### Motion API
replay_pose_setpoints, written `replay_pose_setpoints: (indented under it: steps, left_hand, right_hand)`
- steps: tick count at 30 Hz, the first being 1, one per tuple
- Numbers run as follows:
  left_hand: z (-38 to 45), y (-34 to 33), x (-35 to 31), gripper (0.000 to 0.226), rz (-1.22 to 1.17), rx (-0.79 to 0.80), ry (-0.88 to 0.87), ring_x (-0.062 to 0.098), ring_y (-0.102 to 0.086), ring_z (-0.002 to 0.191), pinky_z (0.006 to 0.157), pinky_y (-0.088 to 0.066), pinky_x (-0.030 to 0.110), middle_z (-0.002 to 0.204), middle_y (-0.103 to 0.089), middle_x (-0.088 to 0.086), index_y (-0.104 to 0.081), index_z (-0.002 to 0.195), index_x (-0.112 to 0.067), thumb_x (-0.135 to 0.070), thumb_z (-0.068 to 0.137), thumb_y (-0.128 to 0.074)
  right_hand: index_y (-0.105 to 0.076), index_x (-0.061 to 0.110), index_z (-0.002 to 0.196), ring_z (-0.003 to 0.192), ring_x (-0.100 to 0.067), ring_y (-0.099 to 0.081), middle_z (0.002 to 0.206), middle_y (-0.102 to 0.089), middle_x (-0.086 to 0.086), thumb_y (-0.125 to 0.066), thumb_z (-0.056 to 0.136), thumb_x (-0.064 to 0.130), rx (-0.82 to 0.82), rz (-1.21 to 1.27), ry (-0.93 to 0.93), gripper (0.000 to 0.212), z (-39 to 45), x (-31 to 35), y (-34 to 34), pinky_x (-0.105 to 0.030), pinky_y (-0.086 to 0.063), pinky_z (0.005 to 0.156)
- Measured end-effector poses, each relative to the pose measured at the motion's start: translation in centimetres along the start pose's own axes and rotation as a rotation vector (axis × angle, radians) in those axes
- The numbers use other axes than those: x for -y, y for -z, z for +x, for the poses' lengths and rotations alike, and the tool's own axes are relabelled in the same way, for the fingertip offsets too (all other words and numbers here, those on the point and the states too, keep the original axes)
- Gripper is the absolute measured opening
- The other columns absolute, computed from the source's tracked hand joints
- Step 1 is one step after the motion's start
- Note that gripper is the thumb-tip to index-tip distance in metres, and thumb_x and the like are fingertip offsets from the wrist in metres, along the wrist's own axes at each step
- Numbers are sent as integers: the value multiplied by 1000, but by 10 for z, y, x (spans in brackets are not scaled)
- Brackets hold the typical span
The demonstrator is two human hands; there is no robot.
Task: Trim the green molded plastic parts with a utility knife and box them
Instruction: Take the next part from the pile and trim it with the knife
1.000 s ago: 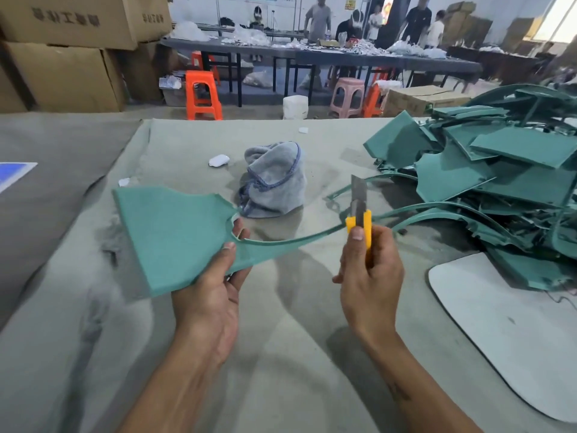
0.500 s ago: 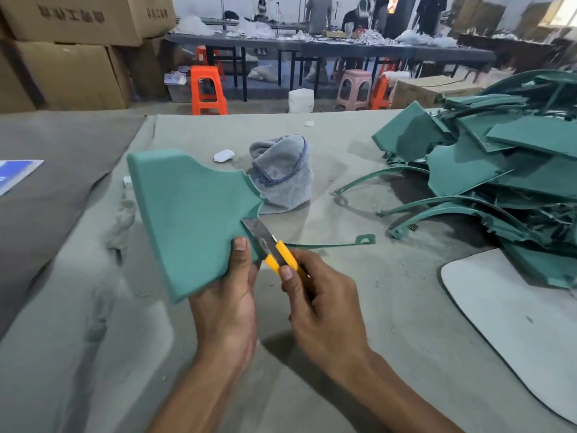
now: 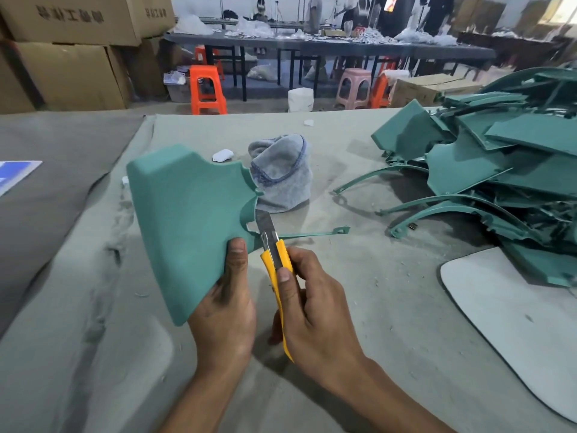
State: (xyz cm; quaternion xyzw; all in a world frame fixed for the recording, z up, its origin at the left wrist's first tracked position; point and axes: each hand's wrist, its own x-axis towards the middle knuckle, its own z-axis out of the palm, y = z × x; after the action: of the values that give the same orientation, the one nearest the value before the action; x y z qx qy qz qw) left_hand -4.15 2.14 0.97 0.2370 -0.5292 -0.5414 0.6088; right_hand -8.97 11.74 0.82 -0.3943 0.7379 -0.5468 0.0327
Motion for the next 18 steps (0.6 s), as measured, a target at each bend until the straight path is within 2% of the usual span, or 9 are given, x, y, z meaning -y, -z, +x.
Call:
replay_pose_setpoints:
  steps: [3,6,8,10,12,14,15,18]
  left_hand:
    - [-1,1,0,23,1,16,-3,-9,-56,124,101,-37,5,123,-64,-38,-69,109,-56,-37,97,-66]
    - [-2,-1,-4,33,45,39,-5,-16,-54,121,99,-35,1,119,-60,-46,-62,106,-71,-39,97,-65]
    - [-1,-2,-5,31,46,37,-15,-15,-54,122,100,-36,2,120,-60,-45,-62,107,-71,-42,96,-65]
    - [0,-1,-2,28,27,21,-38,-10,-56,124,102,-38,6,124,-62,-39,-64,112,-65,-42,96,-66]
    - [2,2,3,23,-4,4,-23,-3,-56,128,111,-39,17,130,-64,-30,-67,118,-56,-47,96,-65]
    - [4,3,5,29,-35,-31,21,8,-55,134,119,-38,38,137,-64,-17,-68,121,-47,-54,93,-67]
    - [7,6,9,32,-62,-35,35,14,-54,136,119,-37,47,140,-63,-11,-68,123,-46,-54,93,-68]
    - [15,9,9,36,-120,-38,25,27,-50,140,117,-33,59,146,-59,-2,-64,126,-54,-53,91,-71]
  right_hand:
    - [-52,41,115,59,-22,-66,86,-67,4,-40,109,45,-14,30,-6,15,0,0,0,-51,-55,60]
    - [-53,39,114,53,-24,-65,79,-63,-1,-40,109,42,5,59,-8,14,-1,0,1,-47,-54,53]
    - [-56,37,113,46,-22,-63,78,-61,-5,-41,109,40,14,114,-28,15,0,0,3,-35,-52,44]
    - [-59,35,112,42,-22,-62,82,-61,-5,-43,108,39,15,145,-55,17,1,-1,4,-30,-49,42]
    - [-60,35,112,44,-22,-62,84,-63,-3,-44,108,38,9,115,-74,16,4,-4,4,-36,-52,45]
    - [-60,33,110,54,-24,-64,83,-65,0,-46,109,35,-29,20,-106,14,9,-11,6,-47,-55,55]
    - [-60,31,110,59,-22,-64,82,-65,2,-47,109,33,-66,-55,-121,13,13,-16,9,-48,-55,60]
    - [-61,28,116,62,-12,-54,76,-61,10,-49,109,32,-175,-225,-73,15,19,-23,19,-36,-46,60]
